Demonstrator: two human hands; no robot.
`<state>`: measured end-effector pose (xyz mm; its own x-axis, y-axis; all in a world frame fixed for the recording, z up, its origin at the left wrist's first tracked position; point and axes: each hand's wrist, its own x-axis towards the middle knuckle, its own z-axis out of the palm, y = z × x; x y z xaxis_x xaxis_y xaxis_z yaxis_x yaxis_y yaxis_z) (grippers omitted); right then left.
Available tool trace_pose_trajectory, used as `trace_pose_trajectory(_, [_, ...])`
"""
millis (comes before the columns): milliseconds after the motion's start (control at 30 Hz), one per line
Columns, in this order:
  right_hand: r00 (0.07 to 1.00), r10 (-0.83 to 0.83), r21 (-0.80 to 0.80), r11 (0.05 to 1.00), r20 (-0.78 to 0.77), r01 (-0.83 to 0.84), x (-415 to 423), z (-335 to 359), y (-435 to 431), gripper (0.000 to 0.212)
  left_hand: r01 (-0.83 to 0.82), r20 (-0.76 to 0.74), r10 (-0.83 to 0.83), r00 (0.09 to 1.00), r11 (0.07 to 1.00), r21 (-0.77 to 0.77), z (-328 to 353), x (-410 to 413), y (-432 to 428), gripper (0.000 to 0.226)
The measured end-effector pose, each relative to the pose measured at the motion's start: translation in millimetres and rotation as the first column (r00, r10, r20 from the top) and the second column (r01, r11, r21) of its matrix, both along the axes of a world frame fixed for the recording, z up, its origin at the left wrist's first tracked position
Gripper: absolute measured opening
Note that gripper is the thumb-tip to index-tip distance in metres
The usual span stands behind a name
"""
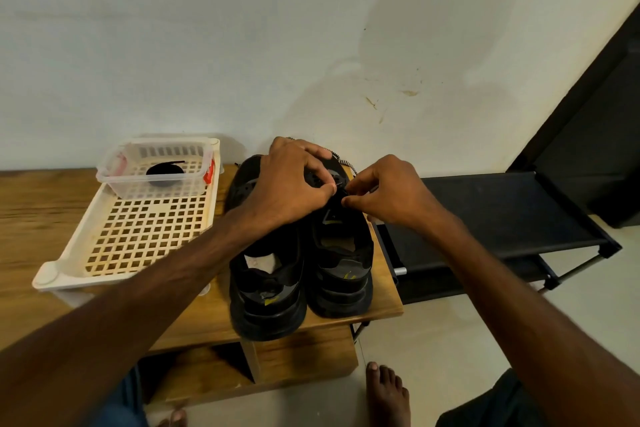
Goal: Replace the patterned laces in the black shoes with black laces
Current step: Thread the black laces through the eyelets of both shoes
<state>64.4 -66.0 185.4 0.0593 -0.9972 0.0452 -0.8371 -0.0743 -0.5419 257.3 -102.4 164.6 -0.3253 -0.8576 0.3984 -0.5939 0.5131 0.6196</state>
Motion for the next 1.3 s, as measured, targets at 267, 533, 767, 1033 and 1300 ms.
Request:
trace_pose_trajectory(267, [0.99,-0.103,0.003,0.995,0.099,0.103,2,1,2,0.008,-0.038,0.058,0.034,0.998,0.997,0.07,-12,-5,-3,0.004])
trace_pose_trajectory(533, [0.963,-0.184,0.076,0.982,0.195,0.173,-1,2,3,0.008,-0.103,0.127,0.092,0.988,0.991,0.081,-11,-15,5,0.005])
trace_pose_trajectory(767, [0.959,-0.186,0.072,0.982,0.216,0.174,-1,2,5,0.008,-0.091,0.171,0.073,0.983,0.99,0.103,-7,-16,8,0.006])
trace_pose_trajectory(1033, [0.967,-0.167,0.038,0.986,0.19,0.162,0,1,4,0.007,-0.099,0.148,0.082,0.986,0.989,0.107,-7,-17,10,0.006])
trace_pose_trajectory(1300, [0.973,-0.121,0.066,0.992,0.194,0.11,-2,1,4,0.012,-0.135,0.127,0.122,0.984,0.986,0.096,-14,-22,9,0.006])
